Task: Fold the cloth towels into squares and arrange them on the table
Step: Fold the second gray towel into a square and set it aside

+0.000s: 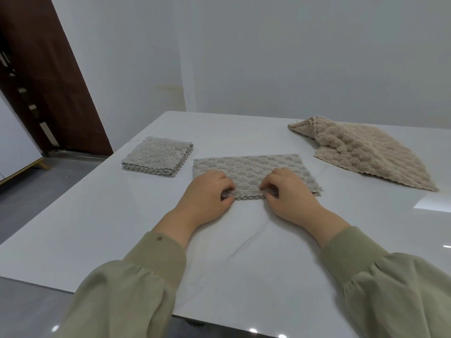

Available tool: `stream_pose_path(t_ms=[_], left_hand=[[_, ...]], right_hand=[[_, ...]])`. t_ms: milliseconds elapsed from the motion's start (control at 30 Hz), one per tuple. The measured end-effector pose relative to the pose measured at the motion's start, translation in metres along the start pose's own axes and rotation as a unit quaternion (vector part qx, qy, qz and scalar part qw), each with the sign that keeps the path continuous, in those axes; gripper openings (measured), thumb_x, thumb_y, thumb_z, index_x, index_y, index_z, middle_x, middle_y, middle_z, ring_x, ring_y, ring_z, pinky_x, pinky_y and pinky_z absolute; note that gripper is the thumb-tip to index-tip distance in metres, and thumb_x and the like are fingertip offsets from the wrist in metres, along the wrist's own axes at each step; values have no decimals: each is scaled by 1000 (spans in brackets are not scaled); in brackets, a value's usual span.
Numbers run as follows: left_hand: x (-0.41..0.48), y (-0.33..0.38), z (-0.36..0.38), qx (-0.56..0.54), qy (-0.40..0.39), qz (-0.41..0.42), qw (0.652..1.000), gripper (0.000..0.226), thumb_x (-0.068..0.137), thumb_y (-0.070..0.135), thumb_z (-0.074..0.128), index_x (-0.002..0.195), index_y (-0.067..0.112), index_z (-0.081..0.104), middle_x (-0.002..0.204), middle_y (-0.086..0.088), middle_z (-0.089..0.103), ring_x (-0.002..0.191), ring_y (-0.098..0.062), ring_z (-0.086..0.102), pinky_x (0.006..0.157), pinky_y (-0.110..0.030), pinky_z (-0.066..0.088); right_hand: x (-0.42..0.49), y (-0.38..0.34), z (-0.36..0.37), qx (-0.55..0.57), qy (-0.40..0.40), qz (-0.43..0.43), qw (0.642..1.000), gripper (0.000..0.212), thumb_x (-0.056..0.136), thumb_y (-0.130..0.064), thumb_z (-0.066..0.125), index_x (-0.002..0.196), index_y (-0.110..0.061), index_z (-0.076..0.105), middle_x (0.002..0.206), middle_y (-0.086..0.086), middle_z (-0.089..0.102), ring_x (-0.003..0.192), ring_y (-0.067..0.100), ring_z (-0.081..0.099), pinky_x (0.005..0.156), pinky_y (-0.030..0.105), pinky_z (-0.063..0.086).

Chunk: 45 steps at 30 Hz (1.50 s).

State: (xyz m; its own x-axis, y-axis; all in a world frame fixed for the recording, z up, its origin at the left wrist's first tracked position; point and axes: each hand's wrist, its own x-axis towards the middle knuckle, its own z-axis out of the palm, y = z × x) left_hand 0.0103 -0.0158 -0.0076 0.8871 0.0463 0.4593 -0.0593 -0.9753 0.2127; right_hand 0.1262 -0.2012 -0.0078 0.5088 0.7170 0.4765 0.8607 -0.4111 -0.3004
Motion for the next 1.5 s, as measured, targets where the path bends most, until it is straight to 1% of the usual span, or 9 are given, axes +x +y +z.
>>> stream_pose_path(t_ms=[367, 533, 867, 967, 1100, 1200, 1300, 1367, 1500], left_hand=[[-9, -16, -15, -23, 28, -22, 999, 15, 67, 2, 65, 71, 15, 65, 74, 4, 61, 78, -18, 57, 66, -29, 45], [-10, -20, -17, -25, 37, -39, 998, 14, 67, 2, 65, 71, 16, 65, 74, 5, 61, 75, -15, 54, 67, -23, 38], [-10, -13, -24, -67, -66, -102, 990, 14, 72, 11, 57, 71, 21, 67, 72, 10, 60, 73, -12, 53, 70, -26, 43], [-6, -7, -23, -94, -13, -119, 988, 16, 80, 15, 55, 79, 22, 70, 80, 10, 66, 77, -11, 55, 71, -24, 41], [28, 3, -3, 11, 56, -107, 993, 29, 92, 16, 45, 110, 13, 67, 112, 0, 66, 108, -19, 50, 89, -30, 37], [54, 6, 16, 80, -22, -156, 984, 41, 96, 20, 33, 131, 15, 52, 135, -3, 53, 127, -24, 38, 103, -37, 31], [63, -1, 30, 88, -166, -205, 961, 50, 100, 31, 20, 149, 22, 21, 157, 0, 18, 145, -25, 10, 116, -49, 10], [62, -8, 32, 80, -202, -214, 952, 52, 100, 36, 15, 151, 26, 10, 159, 3, 5, 146, -23, 1, 116, -50, 0], [57, -17, 27, 92, -206, -224, 948, 57, 98, 49, 13, 151, 30, 3, 159, 4, -2, 146, -20, -4, 115, -50, -4]], right_hand=[[-7, 26, -21, -36, -20, 55, 998, 22, 64, 1, 58, 81, -12, 64, 85, 5, 58, 86, 27, 52, 77, 37, 43], [-6, 28, -27, -50, 29, 47, 997, 22, 61, 8, 61, 71, -11, 66, 72, 4, 58, 77, 27, 52, 67, 35, 41], [-8, 23, -35, -37, -86, 106, 990, 24, 77, -4, 53, 83, -14, 74, 84, -2, 67, 84, 17, 57, 75, 25, 40], [-3, 17, -29, -54, 17, 80, 995, 22, 76, -7, 51, 81, -9, 72, 81, 5, 67, 84, 26, 57, 75, 32, 43], [23, 5, -4, -99, 113, 68, 986, 36, 76, -15, 37, 86, -4, 70, 84, 11, 67, 80, 33, 57, 70, 38, 45], [47, -4, 15, -101, 33, 92, 990, 35, 87, -13, 39, 110, -4, 64, 108, 14, 66, 102, 34, 55, 88, 43, 43], [59, -2, 33, -120, -95, 110, 982, 44, 99, -26, 27, 140, -15, 40, 146, 5, 41, 136, 25, 33, 111, 49, 21], [62, 5, 35, -115, -173, 158, 965, 50, 101, -35, 19, 148, -22, 24, 157, -1, 19, 145, 20, 14, 114, 54, 5], [61, 26, 23, -133, -193, 222, 946, 53, 100, -39, 14, 150, -25, 16, 159, -3, 8, 146, 18, 6, 113, 56, -1]])
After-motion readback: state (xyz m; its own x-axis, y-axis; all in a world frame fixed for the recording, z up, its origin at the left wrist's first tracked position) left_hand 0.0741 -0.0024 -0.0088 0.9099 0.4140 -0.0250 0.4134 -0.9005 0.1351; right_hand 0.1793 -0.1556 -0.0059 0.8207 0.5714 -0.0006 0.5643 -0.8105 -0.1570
